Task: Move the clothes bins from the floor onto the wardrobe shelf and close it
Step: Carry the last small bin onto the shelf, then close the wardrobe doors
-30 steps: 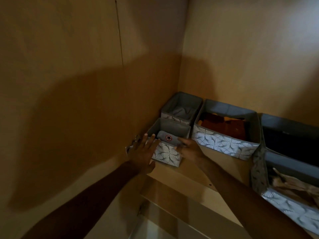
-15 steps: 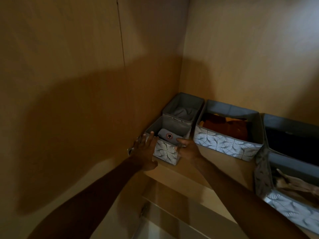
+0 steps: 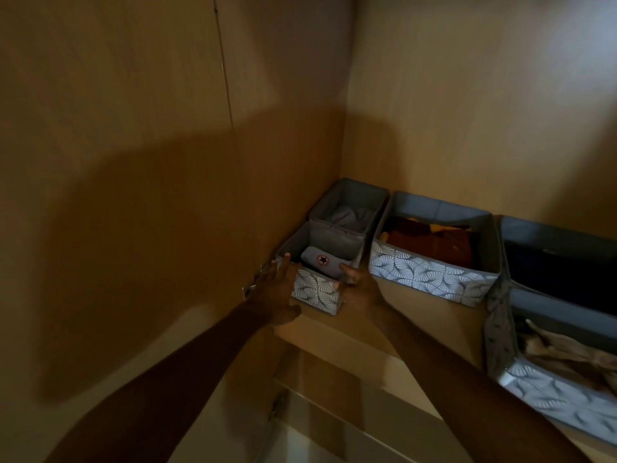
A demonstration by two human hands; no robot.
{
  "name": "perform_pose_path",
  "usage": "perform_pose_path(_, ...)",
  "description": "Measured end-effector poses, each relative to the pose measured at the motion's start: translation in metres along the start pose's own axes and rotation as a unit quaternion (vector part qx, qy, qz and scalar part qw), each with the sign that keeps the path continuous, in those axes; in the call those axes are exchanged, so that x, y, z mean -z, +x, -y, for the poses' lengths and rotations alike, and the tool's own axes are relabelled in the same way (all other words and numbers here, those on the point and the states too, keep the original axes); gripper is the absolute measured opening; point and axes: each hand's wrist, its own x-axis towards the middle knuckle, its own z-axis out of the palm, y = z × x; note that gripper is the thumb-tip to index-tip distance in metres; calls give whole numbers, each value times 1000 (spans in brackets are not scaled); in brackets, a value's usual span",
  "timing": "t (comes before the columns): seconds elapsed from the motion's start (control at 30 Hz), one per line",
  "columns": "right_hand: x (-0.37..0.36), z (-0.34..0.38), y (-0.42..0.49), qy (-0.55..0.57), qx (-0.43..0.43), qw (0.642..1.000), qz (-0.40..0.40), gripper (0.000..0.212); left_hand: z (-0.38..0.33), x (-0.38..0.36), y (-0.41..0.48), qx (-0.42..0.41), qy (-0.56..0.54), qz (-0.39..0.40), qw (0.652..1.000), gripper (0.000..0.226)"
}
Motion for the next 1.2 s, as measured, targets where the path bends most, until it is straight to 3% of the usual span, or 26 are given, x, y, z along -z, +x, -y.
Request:
perform_pose_path(0.1, 4, -9, -11, 35, 5, 999, -5, 62, -12, -2, -21, 9, -107, -90, 990, 74)
perform_pose_path(0.2, 14, -13, -43, 57, 22, 998, -8, 58, -22, -19, -51, 10, -272, -132, 953, 66)
perform_pose_path(0.37, 30, -38, -108, 93, 11, 996, 0, 47, -46, -59, -101, 71, -536, -117, 833, 47)
perform_pose_path(0.5, 34, -69, -155, 102, -8, 995, 6, 42, -74, -78, -140, 114, -642, -125, 747, 32)
perform_pose_path(0.83, 21, -117, -256, 102, -77, 991, 48, 53, -113, -113, -235, 187, -661, -116, 717, 33)
perform_pose_path(1.0, 9, -107, -311, 86, -45, 994, 59, 52, -110, -109, -297, 158, -625, -127, 754, 35)
perform_pose_path(1.2, -19, -96, -401, 87, -12, 994, 61, 50, -101, -107, -393, 146, -627, -121, 756, 35)
